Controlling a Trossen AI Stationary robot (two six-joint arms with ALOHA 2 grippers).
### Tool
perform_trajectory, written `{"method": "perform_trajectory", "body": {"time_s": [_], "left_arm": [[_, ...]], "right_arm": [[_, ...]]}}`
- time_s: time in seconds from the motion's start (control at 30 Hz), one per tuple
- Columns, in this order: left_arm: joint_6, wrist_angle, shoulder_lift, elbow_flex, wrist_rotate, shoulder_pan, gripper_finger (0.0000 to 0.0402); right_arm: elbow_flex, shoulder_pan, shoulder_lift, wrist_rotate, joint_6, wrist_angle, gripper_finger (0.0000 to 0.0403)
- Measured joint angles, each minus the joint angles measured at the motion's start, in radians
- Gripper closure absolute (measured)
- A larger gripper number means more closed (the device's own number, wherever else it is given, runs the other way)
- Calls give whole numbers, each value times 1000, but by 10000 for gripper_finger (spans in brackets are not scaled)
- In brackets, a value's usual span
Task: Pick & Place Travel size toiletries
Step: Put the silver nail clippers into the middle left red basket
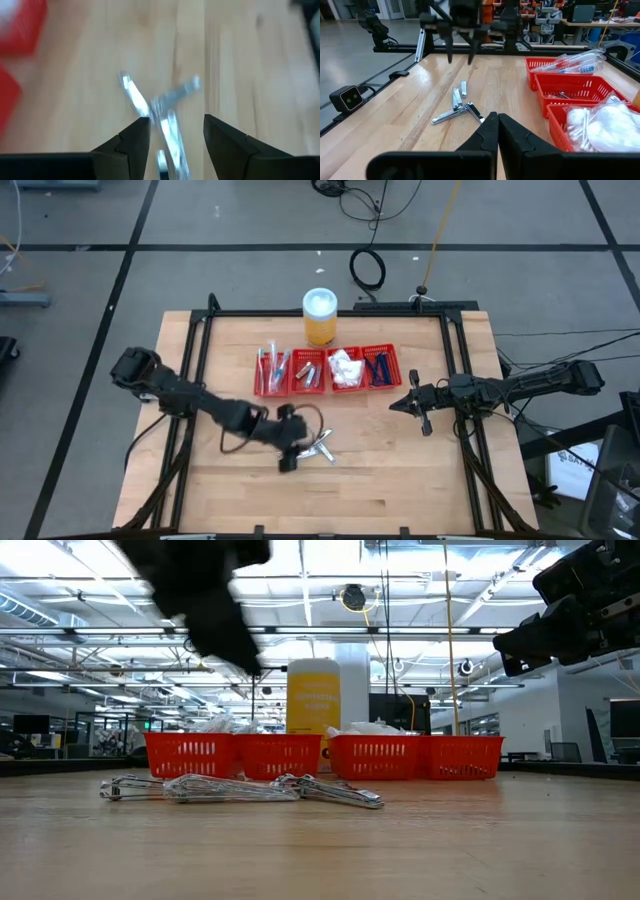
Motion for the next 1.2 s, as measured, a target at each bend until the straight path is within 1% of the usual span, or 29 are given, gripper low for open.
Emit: {"method": "perform_trajectory", "body": {"time_s": [0.07,0.2,0.33,0.5,0.67,0.87,1.0,1.2], "left_arm": [[-62,-74,1,-1,-24,-52,226],[-241,-191,1,-1,-71,-130,237],[-329,-232,9,-1,-120,-169,251],[-337,-225,39,-2,-160,-182,266],[-344,-221,93,-2,-155,-166,269],[-350,-229,150,-2,-97,-145,261],[-350,-233,184,-2,-49,-141,265],[-352,-223,219,2,-44,-138,274]], "right_arm": [[0,0,2,0,0,1,403],[0,0,2,0,0,1,403],[0,0,2,0,0,1,403],[0,0,2,0,14,10,403],[0,0,8,-1,14,9,403],[0,0,8,-3,14,9,403],[0,0,8,-3,14,8,403],[0,0,8,-3,14,8,403]]}}
